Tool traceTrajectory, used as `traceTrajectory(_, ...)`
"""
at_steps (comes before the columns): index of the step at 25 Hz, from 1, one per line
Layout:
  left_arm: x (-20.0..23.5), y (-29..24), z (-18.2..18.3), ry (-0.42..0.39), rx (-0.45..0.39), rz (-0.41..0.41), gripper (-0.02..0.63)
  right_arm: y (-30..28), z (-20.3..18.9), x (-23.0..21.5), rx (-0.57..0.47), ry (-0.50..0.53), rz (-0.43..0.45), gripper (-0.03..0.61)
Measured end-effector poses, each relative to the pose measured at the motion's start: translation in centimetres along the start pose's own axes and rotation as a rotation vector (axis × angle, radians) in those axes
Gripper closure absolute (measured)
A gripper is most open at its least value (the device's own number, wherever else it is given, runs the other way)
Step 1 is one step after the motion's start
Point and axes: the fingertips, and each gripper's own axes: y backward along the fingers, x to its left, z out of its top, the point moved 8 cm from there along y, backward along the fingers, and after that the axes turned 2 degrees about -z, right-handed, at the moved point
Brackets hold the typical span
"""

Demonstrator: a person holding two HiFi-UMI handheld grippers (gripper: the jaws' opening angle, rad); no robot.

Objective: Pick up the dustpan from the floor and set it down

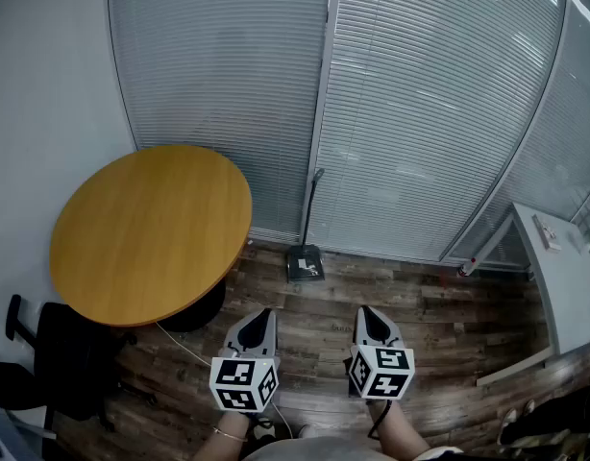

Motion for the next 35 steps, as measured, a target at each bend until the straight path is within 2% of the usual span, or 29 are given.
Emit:
traceTrajectory(10, -1.6, 0.1, 0.0, -0.021, 0.003, -0.012, 0.595, 1.1, -0.4, -1.1, 0.001, -0.025, 0.008, 0.546)
traceTrajectory(15, -2.1, 0.0, -0.2, -0.017, 0.004, -0.010, 0.595, 1.5, -0.7, -1.9, -0.011, -0.101, 0.023, 0.546)
traceTrajectory(22, -4.7, -0.9, -0.7, -0.026, 0.000, -0.012, 0.595, 2.6, -1.3, -5.4, 0.001, -0.130, 0.001, 0.546)
traceTrajectory(28, -7.7, -2.1, -1.3, -0.035, 0.004, -0.002, 0.595, 2.7, -1.7, -8.9, 0.011, -0.141, 0.018, 0.546)
traceTrajectory(35, -8.8, -3.5, -2.0, -0.045, 0.026, -0.006, 0.595, 1.6, -2.2, -10.7, 0.023, -0.182, 0.017, 0.546)
